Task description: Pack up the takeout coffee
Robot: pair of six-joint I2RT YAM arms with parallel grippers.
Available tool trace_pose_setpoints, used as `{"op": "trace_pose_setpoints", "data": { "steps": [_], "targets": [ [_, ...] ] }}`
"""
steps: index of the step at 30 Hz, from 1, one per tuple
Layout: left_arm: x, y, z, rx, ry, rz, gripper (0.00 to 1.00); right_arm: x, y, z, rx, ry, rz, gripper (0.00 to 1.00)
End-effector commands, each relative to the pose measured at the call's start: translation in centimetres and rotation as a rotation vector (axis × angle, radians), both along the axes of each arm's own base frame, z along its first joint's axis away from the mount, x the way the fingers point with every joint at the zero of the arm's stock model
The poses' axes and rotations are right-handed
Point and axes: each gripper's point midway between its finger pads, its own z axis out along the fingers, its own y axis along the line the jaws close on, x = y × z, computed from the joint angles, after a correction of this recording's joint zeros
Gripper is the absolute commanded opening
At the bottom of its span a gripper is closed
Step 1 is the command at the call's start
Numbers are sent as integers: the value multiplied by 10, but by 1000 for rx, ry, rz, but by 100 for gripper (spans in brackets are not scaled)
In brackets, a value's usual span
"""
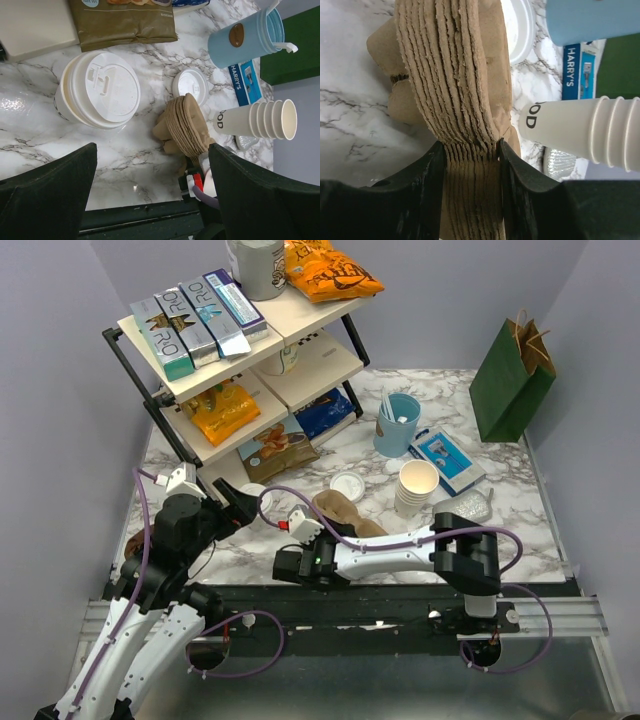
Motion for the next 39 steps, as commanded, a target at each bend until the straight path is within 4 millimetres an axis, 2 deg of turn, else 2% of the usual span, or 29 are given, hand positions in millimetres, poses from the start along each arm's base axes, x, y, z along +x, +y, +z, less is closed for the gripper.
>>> {"op": "trace_pose_setpoints", "data": {
  "steps": [1,2,3,6,9,10,13,19,22,23,26,27,29,30,33,34,35,39],
  "targets": [
    [0,1,-2,4,5,8,99,1,-4,-7,-37,-3,-44,52],
    [0,2,-3,7,8,13,99,-1,2,-10,-6,20,-43,55],
    [1,2,-4,9,11,13,99,-4,7,-11,21,43,-41,65],
    [2,1,-5,16,16,11,99,-18,24,-15,123,127,-18,81],
    [2,1,-5,17,18,9,99,-32,41,-18,219,228,12,87],
    [2,1,-4,17,16,8,99,-39,45,-22,239,277,21,88],
    [2,2,-4,20,15,15,99,-49,61,-18,314,329,48,88],
    [1,2,-3,18,11,7,99,-53,64,-5,358,347,60,89],
    [-1,-1,-4,5,21,-5,99,-56,68,5,404,362,91,89],
    [-1,-4,-5,-7,31,-10,99,-57,71,15,435,366,108,89],
    [-4,-20,-9,-39,58,-91,99,-59,68,25,441,369,150,91],
    [-7,-26,-11,-53,68,-123,99,-59,66,36,461,364,165,91],
    [-8,-26,-12,-53,70,-122,99,-62,59,38,459,381,186,91],
    [-9,-27,-11,-59,66,-123,99,-64,56,48,488,389,197,91],
    [-9,-36,-1,-83,47,-168,99,-70,42,43,504,462,192,91],
    [-10,-39,2,-88,40,-186,99,-64,35,49,544,466,162,91],
    [-9,-41,6,-89,34,-193,99,-68,26,40,537,517,146,91],
    [-13,-59,9,-81,37,-258,99,-62,1,37,642,605,49,91]
  ]
}}
